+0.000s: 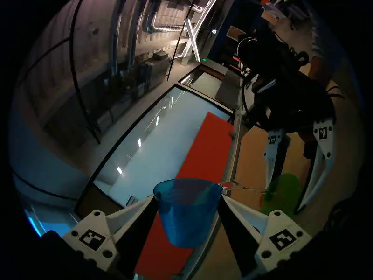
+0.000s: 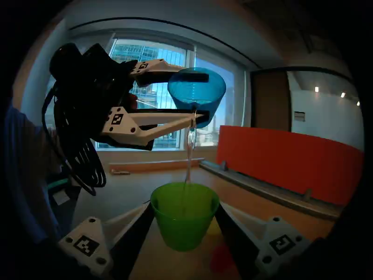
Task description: Pour water
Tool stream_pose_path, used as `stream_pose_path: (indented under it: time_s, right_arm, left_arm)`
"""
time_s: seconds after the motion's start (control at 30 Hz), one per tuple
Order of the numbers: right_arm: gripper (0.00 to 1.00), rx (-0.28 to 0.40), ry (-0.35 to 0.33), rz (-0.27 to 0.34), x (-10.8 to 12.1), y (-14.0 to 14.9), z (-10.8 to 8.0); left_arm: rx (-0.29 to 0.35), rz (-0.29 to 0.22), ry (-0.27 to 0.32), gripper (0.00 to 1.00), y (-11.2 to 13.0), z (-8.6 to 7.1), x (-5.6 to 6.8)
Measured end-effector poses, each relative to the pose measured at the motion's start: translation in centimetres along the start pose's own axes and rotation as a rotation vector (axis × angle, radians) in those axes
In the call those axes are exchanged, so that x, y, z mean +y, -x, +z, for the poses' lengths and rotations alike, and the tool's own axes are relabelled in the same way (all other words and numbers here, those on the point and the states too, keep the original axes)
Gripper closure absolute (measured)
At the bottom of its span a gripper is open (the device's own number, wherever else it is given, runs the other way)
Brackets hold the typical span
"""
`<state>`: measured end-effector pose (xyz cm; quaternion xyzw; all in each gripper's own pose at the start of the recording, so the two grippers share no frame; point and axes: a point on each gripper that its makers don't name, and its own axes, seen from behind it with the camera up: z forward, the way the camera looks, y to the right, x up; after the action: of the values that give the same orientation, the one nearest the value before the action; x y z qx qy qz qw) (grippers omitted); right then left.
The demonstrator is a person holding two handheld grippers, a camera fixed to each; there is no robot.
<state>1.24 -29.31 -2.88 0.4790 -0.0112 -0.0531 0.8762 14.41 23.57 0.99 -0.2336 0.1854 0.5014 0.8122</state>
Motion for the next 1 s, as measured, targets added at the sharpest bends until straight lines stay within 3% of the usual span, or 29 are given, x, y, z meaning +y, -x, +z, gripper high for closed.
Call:
stream_pose_path:
  time_s: [1.0]
  right_arm:
    - [0.09, -0.002, 0.002, -0.019, 0.16, -0.25, -0.10]
  left_arm:
    - [-0.001, 0.142, -0.036, 0.14, -0.46, -0.48, -0.78]
